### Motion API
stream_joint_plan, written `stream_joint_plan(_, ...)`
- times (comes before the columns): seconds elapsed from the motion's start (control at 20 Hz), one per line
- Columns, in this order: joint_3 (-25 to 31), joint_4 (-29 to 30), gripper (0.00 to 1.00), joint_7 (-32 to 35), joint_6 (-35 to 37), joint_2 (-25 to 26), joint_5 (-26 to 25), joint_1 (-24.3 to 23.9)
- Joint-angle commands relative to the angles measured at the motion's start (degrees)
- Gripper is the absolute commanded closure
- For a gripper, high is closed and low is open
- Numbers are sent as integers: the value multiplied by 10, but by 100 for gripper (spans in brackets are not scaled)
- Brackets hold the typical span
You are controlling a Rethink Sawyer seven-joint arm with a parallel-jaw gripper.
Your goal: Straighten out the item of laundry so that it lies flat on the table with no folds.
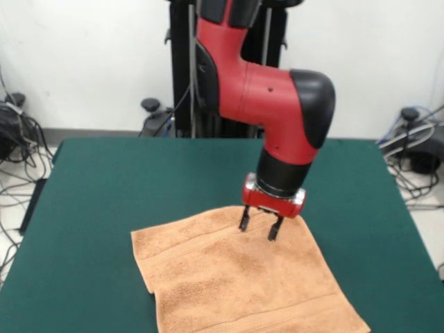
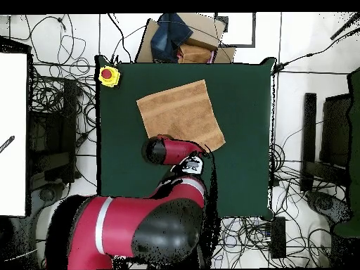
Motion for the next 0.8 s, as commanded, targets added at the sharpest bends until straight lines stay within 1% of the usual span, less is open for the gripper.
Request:
stream_joint_plan(0.05, 3, 38, 0, 144, -91, 75, 16, 45)
stream_joint_plan(0.2, -1, 23, 0, 135, -101, 97, 32, 51)
stream_joint_plan(0.35, 12, 13, 0, 111, -75, 106, 35, 38)
stream_joint_plan(0.45, 4, 5, 0, 102, -64, 113, 39, 42)
stream_joint_plan(0.7, 8, -16, 0, 68, 3, 120, 29, 23)
stream_joint_plan(0.8, 11, -8, 0, 63, 46, 108, 29, 17)
